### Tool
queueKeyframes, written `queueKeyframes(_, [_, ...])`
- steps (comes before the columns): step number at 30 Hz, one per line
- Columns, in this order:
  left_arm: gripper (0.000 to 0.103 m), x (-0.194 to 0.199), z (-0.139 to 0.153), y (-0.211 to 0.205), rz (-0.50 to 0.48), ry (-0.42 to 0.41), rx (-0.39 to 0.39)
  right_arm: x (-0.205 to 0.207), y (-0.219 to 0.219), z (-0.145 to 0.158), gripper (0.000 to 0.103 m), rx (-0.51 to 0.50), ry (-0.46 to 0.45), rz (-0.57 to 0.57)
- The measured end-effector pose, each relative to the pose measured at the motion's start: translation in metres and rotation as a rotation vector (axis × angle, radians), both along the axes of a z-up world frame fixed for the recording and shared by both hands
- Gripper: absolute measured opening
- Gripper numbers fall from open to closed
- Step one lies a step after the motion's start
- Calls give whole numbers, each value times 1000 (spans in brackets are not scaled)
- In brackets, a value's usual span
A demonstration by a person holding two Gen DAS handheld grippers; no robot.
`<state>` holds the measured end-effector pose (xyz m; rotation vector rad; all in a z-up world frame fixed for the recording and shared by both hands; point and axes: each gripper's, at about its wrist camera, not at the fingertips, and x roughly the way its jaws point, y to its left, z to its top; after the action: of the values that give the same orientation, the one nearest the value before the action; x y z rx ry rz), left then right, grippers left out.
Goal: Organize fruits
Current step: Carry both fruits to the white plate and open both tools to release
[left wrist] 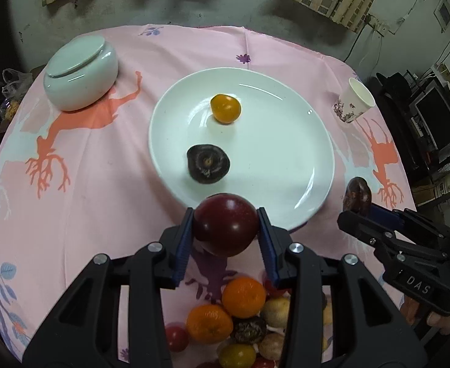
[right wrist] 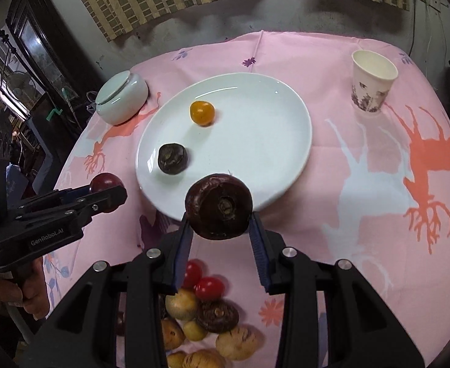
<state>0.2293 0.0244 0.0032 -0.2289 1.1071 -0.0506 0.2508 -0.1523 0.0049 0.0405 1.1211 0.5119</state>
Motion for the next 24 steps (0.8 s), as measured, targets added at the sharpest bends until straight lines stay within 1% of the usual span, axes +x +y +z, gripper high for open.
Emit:
queueKeyframes(4, [40, 30, -23, -8, -16, 32, 9, 28, 13, -19, 38, -27, 15, 13])
queueKeyframes(10, [41, 54, -47, -10, -8, 69, 16, 52, 23, -43, 39, -89, 16, 5])
queueKeyframes(11, [43, 58, -49, -9, 3, 79, 13, 53, 24, -43, 39, -103, -3, -4])
queueKeyframes(12, [49, 59, -50, -7, 10, 81, 5, 54, 24, -43, 41, -116, -23, -11])
queueKeyframes(13, [52, 59, -48, -6, 16, 79, 1, 54, 25, -41, 41, -126, -34, -13])
queueKeyframes(16, [62, 53, -32, -5, 14, 33, 24, 50, 18, -34, 42, -101, -42, -22])
queueKeyframes(17, [66, 48, -26, -3, 19, 19, 32, 47, 13, -32, 44, -92, -40, -33])
queueKeyframes(21, [69, 20, -7, 11, 37, -5, 31, 18, -14, -21, 45, -35, -26, -63])
queueKeyframes(24, [72, -16, -3, 20, 47, -3, 48, -13, -39, -21, 45, -21, 7, -94])
